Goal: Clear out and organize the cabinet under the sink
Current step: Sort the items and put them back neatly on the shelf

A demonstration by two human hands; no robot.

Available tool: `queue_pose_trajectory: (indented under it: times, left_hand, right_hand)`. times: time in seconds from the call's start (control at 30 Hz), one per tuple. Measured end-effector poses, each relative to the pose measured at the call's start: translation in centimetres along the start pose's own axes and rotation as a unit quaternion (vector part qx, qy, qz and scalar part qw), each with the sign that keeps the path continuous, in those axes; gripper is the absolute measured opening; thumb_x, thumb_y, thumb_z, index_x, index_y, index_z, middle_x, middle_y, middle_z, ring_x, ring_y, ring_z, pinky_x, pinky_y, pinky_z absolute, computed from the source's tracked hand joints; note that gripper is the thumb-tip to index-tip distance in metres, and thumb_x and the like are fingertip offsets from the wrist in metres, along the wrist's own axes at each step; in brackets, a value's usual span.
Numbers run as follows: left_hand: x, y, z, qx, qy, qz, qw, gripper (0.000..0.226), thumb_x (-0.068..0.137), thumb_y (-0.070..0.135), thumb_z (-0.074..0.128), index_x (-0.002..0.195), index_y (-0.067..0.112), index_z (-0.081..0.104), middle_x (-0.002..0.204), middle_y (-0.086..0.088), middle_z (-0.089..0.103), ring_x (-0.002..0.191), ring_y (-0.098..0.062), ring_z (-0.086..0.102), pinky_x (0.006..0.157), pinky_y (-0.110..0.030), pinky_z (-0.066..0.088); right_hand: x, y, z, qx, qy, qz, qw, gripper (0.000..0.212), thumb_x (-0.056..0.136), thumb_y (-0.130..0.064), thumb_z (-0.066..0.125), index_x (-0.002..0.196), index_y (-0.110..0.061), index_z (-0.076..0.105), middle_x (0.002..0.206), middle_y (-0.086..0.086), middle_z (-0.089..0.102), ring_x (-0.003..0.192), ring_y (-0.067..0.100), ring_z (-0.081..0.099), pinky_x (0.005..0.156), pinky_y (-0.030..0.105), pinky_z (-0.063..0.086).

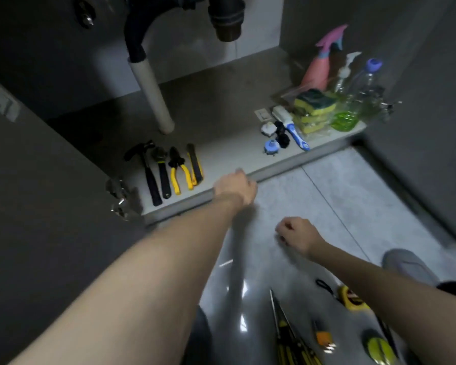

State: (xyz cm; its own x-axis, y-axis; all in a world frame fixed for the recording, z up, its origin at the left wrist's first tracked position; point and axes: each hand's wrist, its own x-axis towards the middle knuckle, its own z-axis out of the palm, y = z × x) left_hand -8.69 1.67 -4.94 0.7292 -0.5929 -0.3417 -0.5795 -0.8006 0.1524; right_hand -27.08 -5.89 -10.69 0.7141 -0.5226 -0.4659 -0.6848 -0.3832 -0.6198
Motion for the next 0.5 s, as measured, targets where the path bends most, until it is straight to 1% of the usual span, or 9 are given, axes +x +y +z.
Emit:
queue_pose_trajectory:
  times: [0.07, 0.1, 0.13, 0.23, 0.27, 0.37, 0.5]
  left_hand:
    - [-2.9, 3.6, 3.6, -0.007, -0.068, 0.028, 0.997, 0.049, 0.095, 0.044, 0.039, 0.131, 0.012, 0.052, 0.134, -0.017, 0.058, 0.122, -0.035, 0.056, 0.091, -0.038, 0.044]
    - [-4.3, 4.9, 5.3, -0.006, -0.1, 0.04, 0.994, 0.051, 0.095, 0.044, 0.041, 0.133, 0.012, 0.052, 0.136, -0.016, 0.057, 0.123, -0.035, 0.056, 0.091, -0.038, 0.044]
    - [-5.7, 6.0, 6.8, 0.0, -0.129, 0.048, 0.991, 0.051, 0.094, 0.044, 0.041, 0.133, 0.013, 0.053, 0.136, -0.015, 0.057, 0.122, -0.034, 0.056, 0.089, -0.037, 0.043]
    - [-10.5, 7.4, 10.9, 0.004, -0.193, 0.052, 0.98, 0.046, 0.093, 0.043, 0.043, 0.126, 0.012, 0.058, 0.129, -0.013, 0.06, 0.117, -0.034, 0.058, 0.086, -0.036, 0.044]
    - [-12.2, 7.4, 12.0, -0.007, -0.206, 0.046, 0.978, 0.043, 0.093, 0.041, 0.044, 0.121, 0.012, 0.06, 0.126, -0.012, 0.062, 0.114, -0.033, 0.06, 0.085, -0.036, 0.045]
    - [-17.0, 5.7, 14.9, -0.051, -0.218, -0.001, 0.975, 0.034, 0.092, 0.037, 0.046, 0.11, 0.013, 0.063, 0.114, -0.009, 0.066, 0.104, -0.029, 0.063, 0.08, -0.033, 0.048]
    - [-23.5, 1.8, 18.9, -0.126, -0.217, -0.103, 0.963, 0.03, 0.091, 0.04, 0.054, 0.109, 0.019, 0.065, 0.112, -0.005, 0.067, 0.106, -0.027, 0.063, 0.086, -0.032, 0.05]
  right_hand:
    - [-3.1, 4.6, -0.8, -0.072, -0.016, 0.03, 0.997, 0.027, 0.099, -0.025, 0.046, 0.081, -0.014, 0.062, 0.089, 0.007, 0.069, 0.087, 0.032, 0.063, 0.073, 0.037, 0.046]
    - [-4.6, 6.7, -1.2, -0.094, -0.017, 0.044, 0.994, 0.027, 0.099, -0.025, 0.043, 0.076, -0.016, 0.056, 0.085, 0.006, 0.065, 0.085, 0.032, 0.061, 0.069, 0.037, 0.043]
    - [-6.2, 8.6, -1.5, -0.105, -0.015, 0.056, 0.993, 0.027, 0.099, -0.024, 0.042, 0.074, -0.018, 0.05, 0.083, 0.006, 0.062, 0.085, 0.033, 0.06, 0.067, 0.037, 0.042]
    - [-10.7, 12.8, -2.1, -0.149, -0.003, 0.083, 0.985, 0.02, 0.097, -0.021, 0.043, 0.08, -0.018, 0.053, 0.092, 0.009, 0.064, 0.09, 0.036, 0.061, 0.073, 0.038, 0.047]
    - [-12.1, 13.8, -2.0, -0.159, 0.0, 0.081, 0.984, 0.019, 0.096, -0.02, 0.044, 0.079, -0.018, 0.051, 0.091, 0.01, 0.064, 0.09, 0.037, 0.061, 0.071, 0.038, 0.045]
    - [-15.5, 15.5, -0.5, -0.166, -0.004, 0.075, 0.983, 0.019, 0.096, -0.02, 0.045, 0.078, -0.019, 0.049, 0.09, 0.012, 0.066, 0.088, 0.038, 0.062, 0.065, 0.038, 0.039]
    - [-18.2, 14.9, 3.1, -0.098, -0.039, 0.058, 0.993, 0.011, 0.092, -0.018, 0.054, 0.088, -0.019, 0.065, 0.097, 0.004, 0.07, 0.094, 0.027, 0.064, 0.072, 0.035, 0.046]
